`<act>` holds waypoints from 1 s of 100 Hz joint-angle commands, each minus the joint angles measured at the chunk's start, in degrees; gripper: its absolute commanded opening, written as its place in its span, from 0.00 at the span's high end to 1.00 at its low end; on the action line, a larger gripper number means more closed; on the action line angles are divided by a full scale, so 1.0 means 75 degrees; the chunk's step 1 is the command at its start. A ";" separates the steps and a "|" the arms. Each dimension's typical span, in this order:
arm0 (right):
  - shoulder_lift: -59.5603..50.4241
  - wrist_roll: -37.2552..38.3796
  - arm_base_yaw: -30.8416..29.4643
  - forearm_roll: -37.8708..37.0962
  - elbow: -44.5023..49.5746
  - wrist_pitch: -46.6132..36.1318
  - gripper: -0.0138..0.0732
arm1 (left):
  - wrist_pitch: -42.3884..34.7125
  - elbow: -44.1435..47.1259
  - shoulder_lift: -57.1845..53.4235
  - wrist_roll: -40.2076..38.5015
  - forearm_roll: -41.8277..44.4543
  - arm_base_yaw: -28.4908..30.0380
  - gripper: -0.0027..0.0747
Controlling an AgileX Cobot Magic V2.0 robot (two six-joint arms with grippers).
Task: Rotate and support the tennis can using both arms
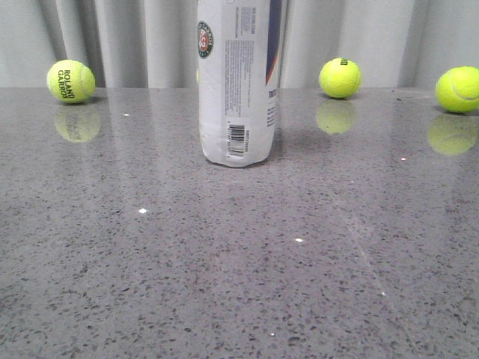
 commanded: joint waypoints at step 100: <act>0.0092 -0.0001 -0.0043 -0.0149 -0.0161 -0.0570 0.92 | 0.0000 0.2853 -0.4081 -0.1404 0.0680 0.3099 0.99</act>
